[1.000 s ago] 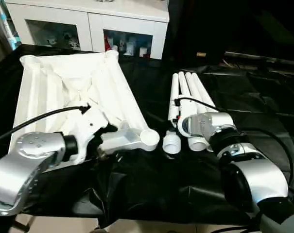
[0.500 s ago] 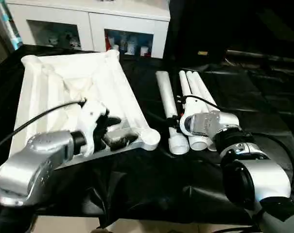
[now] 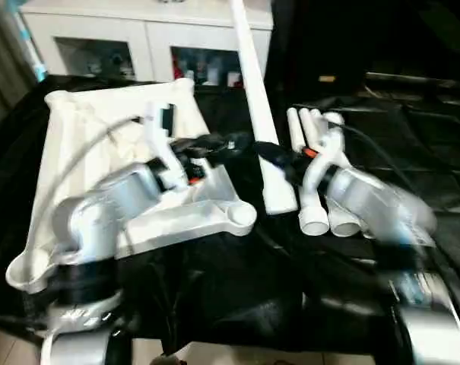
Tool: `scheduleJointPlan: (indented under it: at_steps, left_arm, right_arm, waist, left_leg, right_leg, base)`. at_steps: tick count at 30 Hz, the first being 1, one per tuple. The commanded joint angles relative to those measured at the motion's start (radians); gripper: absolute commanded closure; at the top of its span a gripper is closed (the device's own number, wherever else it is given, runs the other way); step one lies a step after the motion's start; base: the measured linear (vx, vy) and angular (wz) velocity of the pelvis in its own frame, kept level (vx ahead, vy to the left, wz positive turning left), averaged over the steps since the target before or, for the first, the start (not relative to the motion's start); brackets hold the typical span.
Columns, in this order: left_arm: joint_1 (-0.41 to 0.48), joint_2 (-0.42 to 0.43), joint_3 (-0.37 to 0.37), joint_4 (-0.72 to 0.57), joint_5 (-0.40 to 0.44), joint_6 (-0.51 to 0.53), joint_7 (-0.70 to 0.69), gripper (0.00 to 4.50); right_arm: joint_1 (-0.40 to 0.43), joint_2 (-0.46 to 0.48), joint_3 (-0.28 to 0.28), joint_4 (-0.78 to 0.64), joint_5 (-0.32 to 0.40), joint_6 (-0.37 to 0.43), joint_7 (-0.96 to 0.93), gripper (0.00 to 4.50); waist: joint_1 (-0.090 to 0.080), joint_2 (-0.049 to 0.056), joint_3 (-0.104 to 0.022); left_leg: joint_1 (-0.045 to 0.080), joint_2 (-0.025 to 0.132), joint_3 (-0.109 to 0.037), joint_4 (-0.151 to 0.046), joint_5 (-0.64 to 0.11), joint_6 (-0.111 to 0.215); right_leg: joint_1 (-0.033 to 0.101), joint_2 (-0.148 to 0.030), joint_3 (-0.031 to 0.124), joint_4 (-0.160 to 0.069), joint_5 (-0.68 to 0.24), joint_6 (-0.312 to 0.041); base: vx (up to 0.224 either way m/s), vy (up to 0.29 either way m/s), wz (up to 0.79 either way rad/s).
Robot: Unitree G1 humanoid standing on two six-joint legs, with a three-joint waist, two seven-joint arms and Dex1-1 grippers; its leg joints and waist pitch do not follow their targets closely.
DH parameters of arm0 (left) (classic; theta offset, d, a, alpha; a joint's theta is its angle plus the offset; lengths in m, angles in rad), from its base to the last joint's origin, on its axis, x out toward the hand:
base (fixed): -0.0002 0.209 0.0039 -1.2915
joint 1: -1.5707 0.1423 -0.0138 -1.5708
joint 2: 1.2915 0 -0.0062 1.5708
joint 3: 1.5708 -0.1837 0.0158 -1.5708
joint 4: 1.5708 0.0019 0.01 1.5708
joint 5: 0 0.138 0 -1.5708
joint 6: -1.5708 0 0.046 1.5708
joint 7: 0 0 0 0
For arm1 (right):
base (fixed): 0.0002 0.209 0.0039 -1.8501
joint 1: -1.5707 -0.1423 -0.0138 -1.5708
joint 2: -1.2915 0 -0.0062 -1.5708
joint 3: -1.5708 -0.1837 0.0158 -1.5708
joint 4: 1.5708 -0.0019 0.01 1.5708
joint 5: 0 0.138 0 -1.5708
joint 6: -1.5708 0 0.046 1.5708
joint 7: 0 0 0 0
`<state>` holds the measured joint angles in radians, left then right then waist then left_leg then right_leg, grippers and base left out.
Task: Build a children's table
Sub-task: Pick table leg
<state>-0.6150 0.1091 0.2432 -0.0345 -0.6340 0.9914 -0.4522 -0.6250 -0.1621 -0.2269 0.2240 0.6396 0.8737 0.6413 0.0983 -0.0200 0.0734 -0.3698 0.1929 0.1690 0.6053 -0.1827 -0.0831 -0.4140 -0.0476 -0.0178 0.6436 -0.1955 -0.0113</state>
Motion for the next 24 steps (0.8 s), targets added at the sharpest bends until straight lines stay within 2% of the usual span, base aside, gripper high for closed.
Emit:
scheduleJointPlan:
  at_steps: [1,2,3,4,7,8,10,11,12,13,15,17,18,19,21,22,23,24]
  left_arm:
    - [-0.058,-0.034,0.027,0.020,-0.046,0.017,0.026,0.00]
    - [-0.071,-0.046,0.037,0.026,-0.064,0.024,0.033,0.00]
    - [-0.096,-0.070,0.057,0.041,-0.101,0.037,0.044,0.00]
    - [-0.103,-0.075,0.059,0.044,-0.107,0.038,0.047,0.00]
    - [-0.127,-0.098,0.070,0.058,-0.137,0.054,0.061,0.00]
    - [-0.137,-0.109,0.070,0.057,-0.156,0.063,0.058,0.00]
    - [-0.137,-0.114,0.066,0.049,-0.167,0.066,0.048,0.00]
    - [-0.137,-0.114,0.066,0.049,-0.167,0.066,0.048,0.00]
    - [-0.136,-0.117,0.066,0.046,-0.170,0.067,0.045,0.00]
    - [-0.133,-0.120,0.066,0.041,-0.171,0.069,0.048,0.00]
    - [-0.125,-0.116,0.062,0.033,-0.173,0.075,0.061,0.00]
    - [-0.123,-0.110,0.057,0.032,-0.172,0.077,0.084,0.00]
    - [-0.123,-0.111,0.057,0.031,-0.172,0.079,0.092,0.29]
    - [-0.121,-0.108,0.052,0.026,-0.168,0.080,0.100,0.37]
    - [-0.118,-0.106,0.048,0.021,-0.164,0.080,0.103,0.37]
    - [-0.118,-0.104,0.044,0.020,-0.162,0.079,0.104,0.53]
    - [-0.111,-0.099,0.031,0.006,-0.147,0.080,0.114,0.53]
    - [-0.107,-0.101,0.027,-0.004,-0.134,0.077,0.131,0.80]
  right_arm:
    - [0.010,-0.018,0.014,-0.090,0.051,0.024,0.047,2.67]
    - [0.019,-0.019,0.018,-0.107,0.057,0.028,0.057,2.67]
    - [0.040,-0.020,0.029,-0.142,0.069,0.032,0.078,2.67]
    - [0.044,-0.019,0.032,-0.149,0.071,0.032,0.082,2.67]
    - [0.066,-0.022,0.057,-0.190,0.071,0.030,0.102,2.67]
    - [0.078,-0.025,0.068,-0.215,0.077,0.036,0.108,2.67]
    - [0.080,-0.028,0.076,-0.223,0.078,0.042,0.105,2.67]
    - [0.080,-0.028,0.076,-0.223,0.078,0.042,0.105,2.67]
    - [0.082,-0.030,0.080,-0.226,0.077,0.044,0.103,2.67]
    - [0.084,-0.035,0.086,-0.228,0.075,0.044,0.104,2.67]
    - [0.085,-0.041,0.099,-0.228,0.070,0.041,0.107,2.67]
    - [0.084,-0.044,0.108,-0.227,0.068,0.036,0.110,2.67]
    - [0.082,-0.043,0.111,-0.226,0.065,0.034,0.109,2.67]
    - [0.080,-0.041,0.121,-0.226,0.059,0.031,0.110,2.67]
    - [0.080,-0.040,0.127,-0.227,0.054,0.028,0.109,2.67]
    - [0.079,-0.040,0.131,-0.226,0.051,0.026,0.108,2.67]
    - [0.075,-0.041,0.170,-0.225,0.010,0.005,0.094,2.67]
    - [0.067,-0.038,0.197,-0.219,-0.024,-0.010,0.073,2.67]
  waist:
    - [0.009,-0.001,-0.083]
    - [0.008,0.001,-0.081]
    - [0.007,-0.005,-0.078]
    - [0.012,0.000,-0.078]
    - [0.009,-0.002,-0.076]
    - [0.009,-0.005,-0.077]
    - [0.010,-0.004,-0.081]
    - [0.009,-0.007,-0.080]
    - [0.010,-0.005,-0.081]
    - [0.010,-0.008,-0.081]
    - [0.012,-0.006,-0.082]
    - [0.014,-0.013,-0.083]
    - [0.015,-0.010,-0.083]
    - [0.015,-0.015,-0.084]
    - [0.017,-0.011,-0.083]
    - [0.018,-0.017,-0.084]
    - [0.020,-0.013,-0.084]
    - [0.019,-0.012,-0.083]
  left_leg:
    - [0.008,0.013,-0.001,-0.059,-0.109,0.014]
    - [0.007,0.014,-0.002,-0.060,-0.123,0.005]
    - [0.004,0.013,0.000,-0.060,-0.128,0.001]
    - [0.011,0.015,0.000,-0.059,-0.142,0.001]
    - [0.005,0.012,-0.003,-0.063,-0.149,-0.003]
    - [0.005,0.013,-0.003,-0.062,-0.136,-0.001]
    - [0.003,0.013,-0.005,-0.062,-0.110,0.002]
    - [0.003,0.013,-0.004,-0.062,-0.109,0.003]
    - [0.003,0.013,-0.004,-0.061,-0.102,0.004]
    - [0.003,0.014,-0.003,-0.061,-0.098,0.007]
    - [0.002,0.015,-0.004,-0.061,-0.086,0.010]
    - [0.002,0.016,-0.003,-0.061,-0.076,0.015]
    - [0.002,0.016,-0.003,-0.061,-0.073,0.016]
    - [0.001,0.016,-0.003,-0.061,-0.065,0.019]
    - [0.001,0.017,-0.003,-0.061,-0.060,0.021]
    - [0.001,0.016,-0.001,-0.060,-0.054,0.024]
    - [0.001,0.019,-0.003,-0.061,-0.050,0.022]
    - [-0.001,0.019,-0.003,-0.062,-0.049,0.018]
  right_leg:
    - [0.071,-0.062,0.030,-0.080,-0.075,-0.212]
    - [0.070,-0.065,0.031,-0.084,-0.124,-0.207]
    - [0.071,-0.063,0.031,-0.086,-0.145,-0.201]
    - [0.064,-0.065,0.032,-0.091,-0.174,-0.193]
    - [0.065,-0.065,0.030,-0.095,-0.224,-0.169]
    - [0.065,-0.064,0.031,-0.096,-0.220,-0.159]
    - [0.066,-0.064,0.030,-0.092,-0.187,-0.161]
    - [0.066,-0.064,0.030,-0.092,-0.184,-0.161]
    - [0.065,-0.064,0.030,-0.090,-0.171,-0.164]
    - [0.065,-0.063,0.030,-0.091,-0.160,-0.166]
    - [0.066,-0.064,0.029,-0.088,-0.143,-0.168]
    - [0.067,-0.065,0.029,-0.086,-0.126,-0.170]
    - [0.067,-0.066,0.028,-0.085,-0.121,-0.171]
    - [0.068,-0.066,0.028,-0.085,-0.108,-0.173]
    - [0.067,-0.067,0.028,-0.084,-0.099,-0.175]
    - [0.068,-0.067,0.028,-0.084,-0.091,-0.175]
    - [0.067,-0.069,0.028,-0.081,-0.088,-0.175]
    - [0.066,-0.069,0.027,-0.081,-0.089,-0.174]
  base:
    - [0.000,0.000,0.00]
    - [0.000,0.000,0.00]
    - [0.000,0.000,0.00]
    - [0.000,0.000,0.00]
    - [0.000,0.000,0.00]
    - [0.000,0.000,0.00]
    - [0.000,0.000,0.00]
    - [0.000,0.000,0.00]
    - [0.000,0.000,0.00]
    - [0.000,0.000,0.00]
    - [0.000,0.000,0.00]
    - [0.000,0.000,0.00]
    - [0.000,0.000,0.00]
    - [0.000,0.000,0.00]
    - [0.000,0.000,0.00]
    - [0.000,0.000,0.00]
    - [0.000,0.000,0.00]
    - [0.000,0.000,0.00]
